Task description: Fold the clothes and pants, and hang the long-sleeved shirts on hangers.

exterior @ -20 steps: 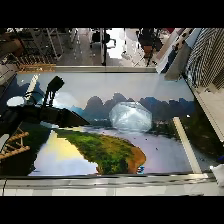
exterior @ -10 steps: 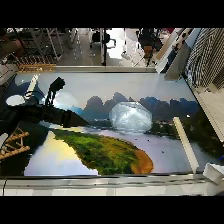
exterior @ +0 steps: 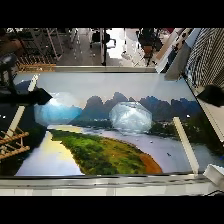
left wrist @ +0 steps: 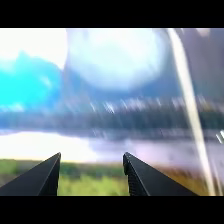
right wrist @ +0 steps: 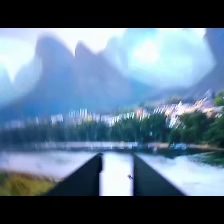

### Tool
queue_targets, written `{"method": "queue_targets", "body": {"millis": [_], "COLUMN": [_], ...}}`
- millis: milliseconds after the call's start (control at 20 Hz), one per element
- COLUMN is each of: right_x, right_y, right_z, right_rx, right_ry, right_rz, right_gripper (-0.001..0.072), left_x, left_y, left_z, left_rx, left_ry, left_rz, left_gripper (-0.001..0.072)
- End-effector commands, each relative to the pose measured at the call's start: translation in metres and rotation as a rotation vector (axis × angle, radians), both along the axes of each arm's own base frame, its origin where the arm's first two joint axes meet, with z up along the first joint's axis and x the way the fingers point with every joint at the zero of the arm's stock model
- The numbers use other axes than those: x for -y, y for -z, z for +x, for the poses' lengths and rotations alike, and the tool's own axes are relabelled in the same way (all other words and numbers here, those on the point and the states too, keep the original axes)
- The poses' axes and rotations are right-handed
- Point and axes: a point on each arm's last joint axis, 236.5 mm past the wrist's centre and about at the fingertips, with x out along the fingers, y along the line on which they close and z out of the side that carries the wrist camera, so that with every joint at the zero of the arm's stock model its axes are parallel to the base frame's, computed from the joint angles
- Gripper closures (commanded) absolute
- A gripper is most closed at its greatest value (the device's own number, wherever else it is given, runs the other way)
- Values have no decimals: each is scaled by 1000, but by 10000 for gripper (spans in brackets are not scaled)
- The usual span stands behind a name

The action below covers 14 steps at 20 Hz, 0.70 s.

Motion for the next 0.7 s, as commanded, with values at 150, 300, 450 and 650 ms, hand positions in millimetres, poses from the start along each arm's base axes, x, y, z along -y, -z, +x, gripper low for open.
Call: {"method": "queue_targets", "body": {"millis": [150, 300, 450, 650], "right_x": [-54, -56, -56, -56], "right_y": [52, 51, 51, 51], "right_z": [37, 37, 37, 37], "right_rx": [13, 17, 17, 17], "right_ry": [-210, -212, -212, -212], "right_rz": [-132, -123, -123, -123], "right_gripper": [693, 693, 693, 693], "left_x": [-34, -34, -34, -34], "left_y": [-60, -59, -59, -59], "left_z": [22, 22, 22, 22], "left_rx": [250, 250, 250, 250], "left_ry": [-148, -148, -148, -148], "left_rz": [48, 47, 47, 47], "left_gripper": [312, 312, 312, 313]}}
